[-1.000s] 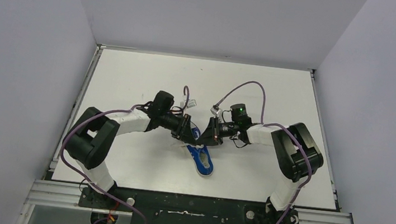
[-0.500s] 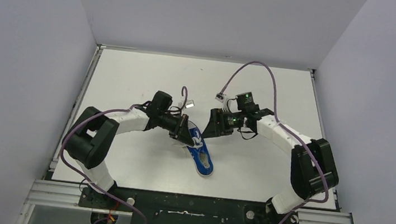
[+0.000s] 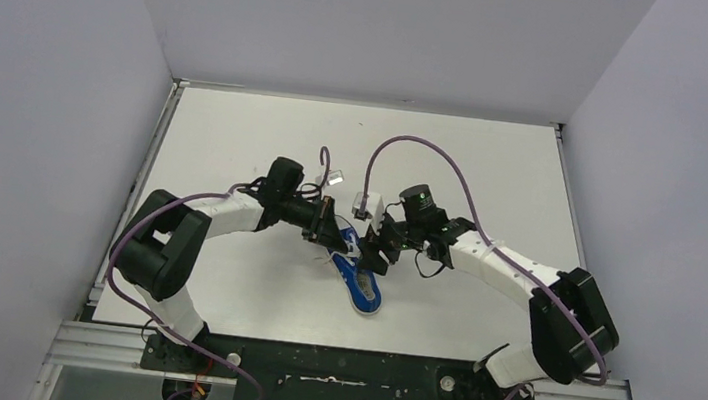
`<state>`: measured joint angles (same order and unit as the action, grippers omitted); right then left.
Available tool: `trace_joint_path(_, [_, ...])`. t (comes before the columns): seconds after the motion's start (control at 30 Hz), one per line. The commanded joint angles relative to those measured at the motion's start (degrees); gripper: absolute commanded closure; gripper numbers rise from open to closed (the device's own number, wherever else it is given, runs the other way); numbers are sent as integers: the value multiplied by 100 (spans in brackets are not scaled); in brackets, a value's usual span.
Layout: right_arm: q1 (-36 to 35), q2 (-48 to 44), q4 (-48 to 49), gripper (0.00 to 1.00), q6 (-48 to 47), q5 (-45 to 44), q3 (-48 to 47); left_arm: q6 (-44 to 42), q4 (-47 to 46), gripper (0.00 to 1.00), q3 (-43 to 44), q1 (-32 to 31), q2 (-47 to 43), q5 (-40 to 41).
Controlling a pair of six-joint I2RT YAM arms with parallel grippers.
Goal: Tie the shoes
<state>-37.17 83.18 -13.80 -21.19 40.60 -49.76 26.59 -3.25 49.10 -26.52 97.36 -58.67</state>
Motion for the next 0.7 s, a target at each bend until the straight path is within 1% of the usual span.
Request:
trace_joint_path(0.0, [55,196,832,40,-217,-27,-89,98,-361,100,53,16,-46,-236])
trace_joint_path(0.1, [74,368,906,44,-200,-4,-152,113,-370,100,76,12,-45,-233])
trace_joint_path(0.2, [78,494,1098,44,-69,31,-196,127,-373,100,98,16,-20,-243])
trace_joint_path(0.27, [86,603,1167,49,38,102,-276,140,-374,100,120,15,-12,-235])
trace_joint_path(0.33, [121,704,1173,57,117,159,-367,139,-362,100,139,15,-7,-248])
trace_joint_path(0.37, [153,737,1195,64,193,230,-402,136,-355,100,150,20,-4,-236])
trace_joint_path(0.4, [239,774,1206,72,280,391,-437,124,-321,100,164,23,-3,-226])
trace_joint_path(0.47, [359,775,1052,82,446,631,-515,20,-192,100,214,32,-21,-181])
trace_joint_path(0.57, [480,612,703,100,448,1128,-500,-58,-28,100,319,63,38,-145])
trace_joint_path(0.67, [541,587,351,100,508,1757,-482,-183,190,100,484,102,64,-92])
